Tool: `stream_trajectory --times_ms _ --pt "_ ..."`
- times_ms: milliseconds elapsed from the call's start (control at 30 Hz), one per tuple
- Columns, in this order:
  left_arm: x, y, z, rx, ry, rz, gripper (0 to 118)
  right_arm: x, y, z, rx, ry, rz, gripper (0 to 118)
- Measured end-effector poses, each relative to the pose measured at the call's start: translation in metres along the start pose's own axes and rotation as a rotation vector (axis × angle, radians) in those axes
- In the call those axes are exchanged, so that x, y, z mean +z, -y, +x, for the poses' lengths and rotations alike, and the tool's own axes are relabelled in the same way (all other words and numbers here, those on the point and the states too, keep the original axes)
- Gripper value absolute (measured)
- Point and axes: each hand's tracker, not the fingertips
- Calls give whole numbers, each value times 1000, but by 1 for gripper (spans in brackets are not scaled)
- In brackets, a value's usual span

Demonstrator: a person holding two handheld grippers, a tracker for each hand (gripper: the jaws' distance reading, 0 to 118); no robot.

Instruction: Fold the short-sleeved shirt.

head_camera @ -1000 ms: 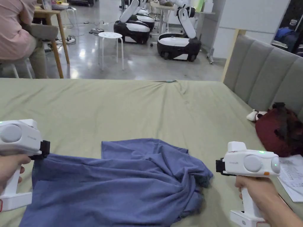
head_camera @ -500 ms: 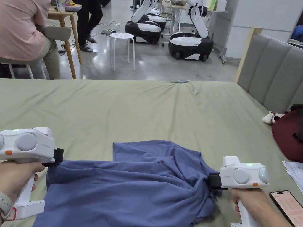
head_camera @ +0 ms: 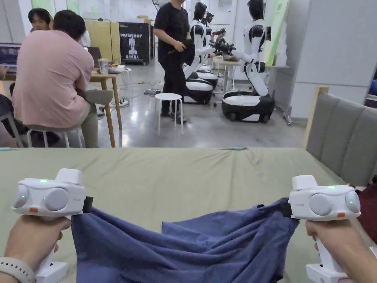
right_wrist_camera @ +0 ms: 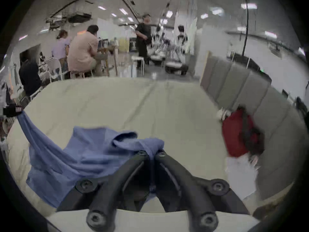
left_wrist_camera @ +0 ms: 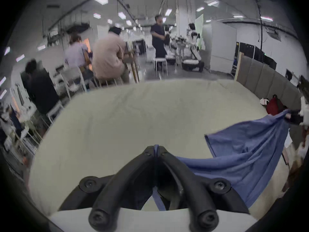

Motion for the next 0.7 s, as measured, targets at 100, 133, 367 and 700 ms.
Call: stream_trajectory --times_ms 100,133,367,700 --pt "31 -40 -12 -62 -77 75 0 37 -49 -6 85 36 111 4" --pt "40 -53 -18 -76 -101 100 0 48 -63 -8 110 70 147 4" --pt "98 -141 -64 31 -167 285 0 98 -151 7 120 262 375 4" --pt "106 -247 -81 56 -206 441 0 120 -251 39 78 357 539 4"
